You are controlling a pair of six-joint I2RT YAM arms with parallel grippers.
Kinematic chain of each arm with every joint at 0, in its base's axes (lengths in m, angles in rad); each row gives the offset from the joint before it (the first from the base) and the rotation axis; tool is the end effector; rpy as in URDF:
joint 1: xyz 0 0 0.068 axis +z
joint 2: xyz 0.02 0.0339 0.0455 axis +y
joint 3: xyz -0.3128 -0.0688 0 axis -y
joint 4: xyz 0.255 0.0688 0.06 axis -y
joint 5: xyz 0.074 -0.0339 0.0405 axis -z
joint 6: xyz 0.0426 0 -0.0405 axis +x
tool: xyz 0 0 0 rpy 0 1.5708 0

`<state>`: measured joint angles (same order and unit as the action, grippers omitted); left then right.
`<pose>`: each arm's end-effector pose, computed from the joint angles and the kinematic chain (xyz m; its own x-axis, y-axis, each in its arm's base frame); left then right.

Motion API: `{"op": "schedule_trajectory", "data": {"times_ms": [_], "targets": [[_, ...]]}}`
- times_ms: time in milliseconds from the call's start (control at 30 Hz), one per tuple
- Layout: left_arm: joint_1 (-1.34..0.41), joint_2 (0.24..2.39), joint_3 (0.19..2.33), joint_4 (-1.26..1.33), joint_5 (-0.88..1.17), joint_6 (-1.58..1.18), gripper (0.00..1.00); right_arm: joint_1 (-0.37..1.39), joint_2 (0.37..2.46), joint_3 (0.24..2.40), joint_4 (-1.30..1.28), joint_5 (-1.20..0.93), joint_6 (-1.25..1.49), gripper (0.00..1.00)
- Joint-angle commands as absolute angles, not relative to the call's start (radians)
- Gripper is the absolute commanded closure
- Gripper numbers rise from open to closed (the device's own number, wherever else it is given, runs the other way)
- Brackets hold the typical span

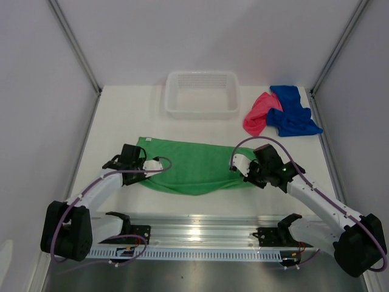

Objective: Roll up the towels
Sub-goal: Fold the towel

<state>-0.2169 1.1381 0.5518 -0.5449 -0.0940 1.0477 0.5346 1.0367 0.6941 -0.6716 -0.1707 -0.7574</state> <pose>0.1805 -0.0357 0.2010 -0.2897 0.9470 -0.1390 0.8531 0.3213 0.4111 0.1532 0.0991 0.2551 -0.1329 -0.8655 -0.4830 -0.9229 0.2857 -0.2582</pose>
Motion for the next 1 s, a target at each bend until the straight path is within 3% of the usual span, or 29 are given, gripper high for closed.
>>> {"op": "schedule_trajectory", "data": {"times_ms": [0,367,600,767,967], "targets": [[-0.222,1.111,0.537,-0.437,-0.127,1.054,0.53,0.538,1.035,0.707,-0.658,-0.189,-0.742,1.0],[-0.219,1.18,0.534,-0.383,-0.15,1.132,0.49,0.54,1.043,0.71,-0.66,-0.201,-0.738,1.0],[-0.183,1.256,0.681,-0.561,-0.063,1.138,0.46,0.54,1.046,0.709,-0.663,-0.198,-0.738,1.0],[-0.095,1.36,0.898,-0.742,0.086,1.094,0.44,0.54,1.052,0.707,-0.663,-0.199,-0.739,1.0],[-0.071,1.517,0.971,-0.848,0.15,0.993,0.47,0.54,1.069,0.71,-0.663,-0.195,-0.738,1.0]]}}
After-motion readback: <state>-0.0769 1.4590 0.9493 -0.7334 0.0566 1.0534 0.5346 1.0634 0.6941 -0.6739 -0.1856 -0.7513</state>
